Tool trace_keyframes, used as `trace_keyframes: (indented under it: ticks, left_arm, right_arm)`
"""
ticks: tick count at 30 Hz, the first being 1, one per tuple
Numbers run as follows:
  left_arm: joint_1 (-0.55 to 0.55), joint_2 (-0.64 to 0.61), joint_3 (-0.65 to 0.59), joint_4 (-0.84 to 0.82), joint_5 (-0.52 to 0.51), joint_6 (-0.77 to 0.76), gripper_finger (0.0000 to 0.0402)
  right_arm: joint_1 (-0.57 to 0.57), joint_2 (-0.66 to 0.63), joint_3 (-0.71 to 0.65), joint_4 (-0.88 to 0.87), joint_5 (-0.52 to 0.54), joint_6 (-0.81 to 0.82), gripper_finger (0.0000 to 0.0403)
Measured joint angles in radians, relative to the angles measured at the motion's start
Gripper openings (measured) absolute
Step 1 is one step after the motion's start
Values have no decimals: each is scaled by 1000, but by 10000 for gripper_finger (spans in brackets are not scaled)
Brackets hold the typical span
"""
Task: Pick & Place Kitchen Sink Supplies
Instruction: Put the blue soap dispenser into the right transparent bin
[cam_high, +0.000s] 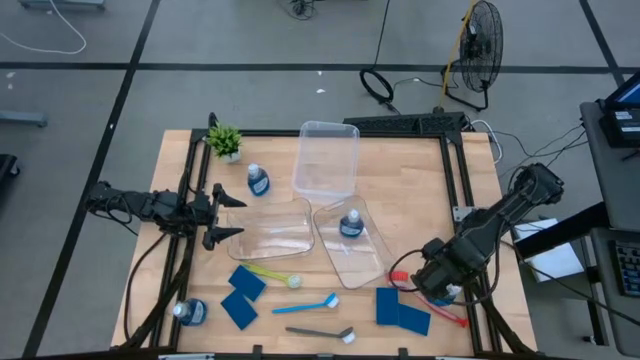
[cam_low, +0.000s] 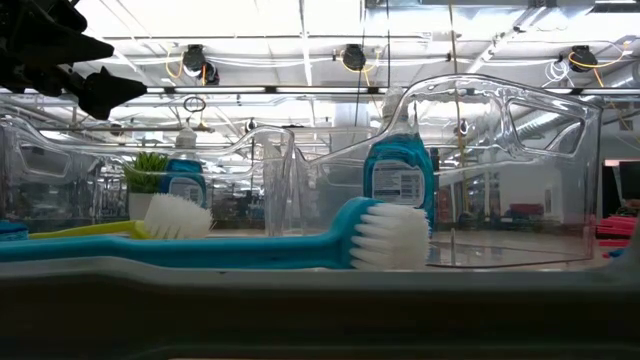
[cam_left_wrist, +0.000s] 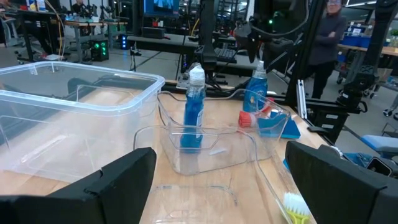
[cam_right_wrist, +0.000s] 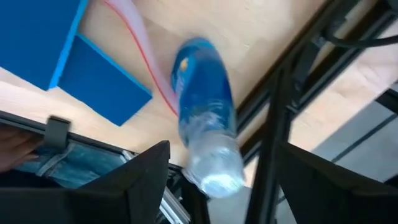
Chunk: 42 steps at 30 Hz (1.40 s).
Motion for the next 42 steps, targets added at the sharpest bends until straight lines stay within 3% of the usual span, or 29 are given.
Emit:
trace_keyframes:
  ticks: [19, 33, 42]
  left_arm:
    - [0, 0, 0, 0, 0, 0, 361]
    - [0, 0, 0, 0, 0, 0, 361]
    - [0, 0, 0, 0, 0, 0, 361]
  right_arm:
    - [6, 0, -184, 237, -104, 61, 267]
    - [6, 0, -223, 269, -112, 72, 265]
    - [6, 0, -223, 266, -134, 61, 207]
